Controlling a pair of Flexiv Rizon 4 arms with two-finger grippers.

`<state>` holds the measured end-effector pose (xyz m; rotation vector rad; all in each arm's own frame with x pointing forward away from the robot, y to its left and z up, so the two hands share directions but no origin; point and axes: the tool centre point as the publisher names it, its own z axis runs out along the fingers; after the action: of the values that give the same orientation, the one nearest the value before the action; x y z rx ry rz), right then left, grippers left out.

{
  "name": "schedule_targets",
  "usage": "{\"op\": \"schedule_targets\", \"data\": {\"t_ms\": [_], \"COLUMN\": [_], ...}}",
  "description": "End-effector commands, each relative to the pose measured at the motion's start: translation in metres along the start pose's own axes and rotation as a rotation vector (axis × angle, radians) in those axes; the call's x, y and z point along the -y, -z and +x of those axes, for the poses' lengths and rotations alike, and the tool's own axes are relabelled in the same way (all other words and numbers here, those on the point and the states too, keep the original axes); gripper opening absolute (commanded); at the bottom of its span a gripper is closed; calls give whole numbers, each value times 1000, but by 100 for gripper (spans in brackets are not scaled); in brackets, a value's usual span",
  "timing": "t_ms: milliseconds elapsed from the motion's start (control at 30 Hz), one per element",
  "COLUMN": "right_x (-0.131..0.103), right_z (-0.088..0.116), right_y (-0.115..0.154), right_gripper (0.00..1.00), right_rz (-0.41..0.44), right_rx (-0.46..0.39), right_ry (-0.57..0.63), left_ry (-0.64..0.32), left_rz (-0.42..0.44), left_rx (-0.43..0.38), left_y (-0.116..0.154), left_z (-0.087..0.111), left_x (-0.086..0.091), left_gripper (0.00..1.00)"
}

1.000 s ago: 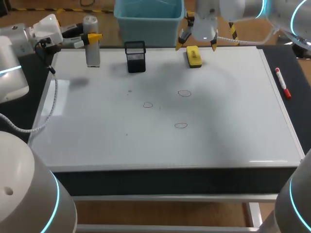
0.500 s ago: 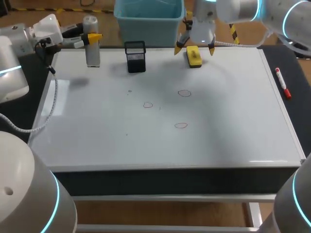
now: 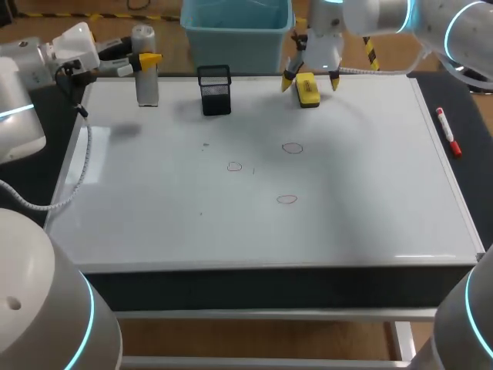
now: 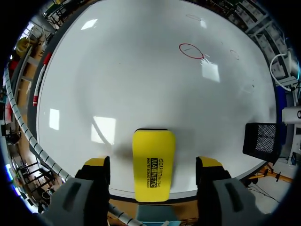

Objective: Pick up the inspection probe, press it on each red-marked spot on the whiteboard one by one, put down the probe, pick up the eraser, and wipe off all the red marks.

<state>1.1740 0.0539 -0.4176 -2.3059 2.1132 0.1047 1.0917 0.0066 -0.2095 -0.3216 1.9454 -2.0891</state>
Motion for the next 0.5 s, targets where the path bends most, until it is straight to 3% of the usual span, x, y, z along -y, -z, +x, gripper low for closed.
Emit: {"op": "schedule_targets", "data": {"t_ms": [33, 100, 133, 167, 200, 500], "right_x": [5, 4, 3, 3, 2, -2], "right_z": [-1, -2, -2, -1, -1, 8], "right_y": [-1, -2, -2, -2, -2, -1], "right_gripper": [40, 33, 24, 7, 0, 0], "right_rz": [-13, -15, -17, -18, -19, -22], "right_rx": [-11, -14, -16, -20, -22, -35], "right_ry": [6, 10, 11, 11, 11, -59], "left_ry": [-2, -2, -2, -2, -2, -2], "left_rz": [0, 0, 0, 0, 0, 0], "left_rx": [3, 3, 3, 3, 3, 3], "left_y": [-1, -1, -1, -1, -1, -1], "left_z": [1, 1, 1, 1, 1, 1], "left_x": [1, 1, 1, 1, 1, 1], "left_gripper": [0, 0, 0, 0, 0, 0]}}
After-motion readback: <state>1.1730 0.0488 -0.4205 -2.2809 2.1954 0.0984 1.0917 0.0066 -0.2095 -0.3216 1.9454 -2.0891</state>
